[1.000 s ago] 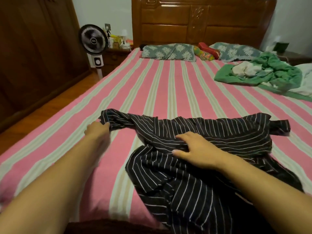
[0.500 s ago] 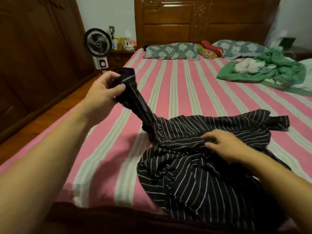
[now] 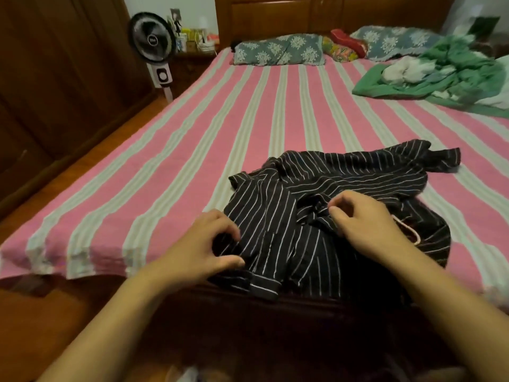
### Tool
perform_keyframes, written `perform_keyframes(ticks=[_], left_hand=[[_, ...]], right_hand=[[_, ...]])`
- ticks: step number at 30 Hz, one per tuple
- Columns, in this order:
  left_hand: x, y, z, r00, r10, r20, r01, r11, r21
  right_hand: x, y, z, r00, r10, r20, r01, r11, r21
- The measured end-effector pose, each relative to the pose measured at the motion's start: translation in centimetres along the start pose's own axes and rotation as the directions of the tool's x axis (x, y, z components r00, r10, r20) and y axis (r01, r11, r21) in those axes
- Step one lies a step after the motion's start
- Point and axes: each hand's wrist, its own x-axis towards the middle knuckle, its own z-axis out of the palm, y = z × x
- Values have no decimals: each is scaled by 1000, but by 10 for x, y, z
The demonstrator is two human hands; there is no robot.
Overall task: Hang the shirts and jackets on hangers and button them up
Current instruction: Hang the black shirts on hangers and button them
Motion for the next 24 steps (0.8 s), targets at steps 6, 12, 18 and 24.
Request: perform_keyframes(ticks=[6, 12, 18, 24], left_hand=[[-19, -10, 22, 982, 135, 132, -185, 827, 531], [-28, -12, 27, 990, 109, 85, -136, 877, 461], [-49, 36, 36, 871, -277, -405, 296, 955, -15], [-68, 71, 90, 560, -774, 295, 563, 94, -821]], right_hand=[[-57, -27, 34, 955, -208, 212, 226, 972, -64], [-77, -27, 97, 831, -484, 275, 556, 748, -362], [-74, -17, 82, 924, -375, -79, 379, 924, 56], [-91, -20, 74, 996, -85, 15, 76, 943, 323]])
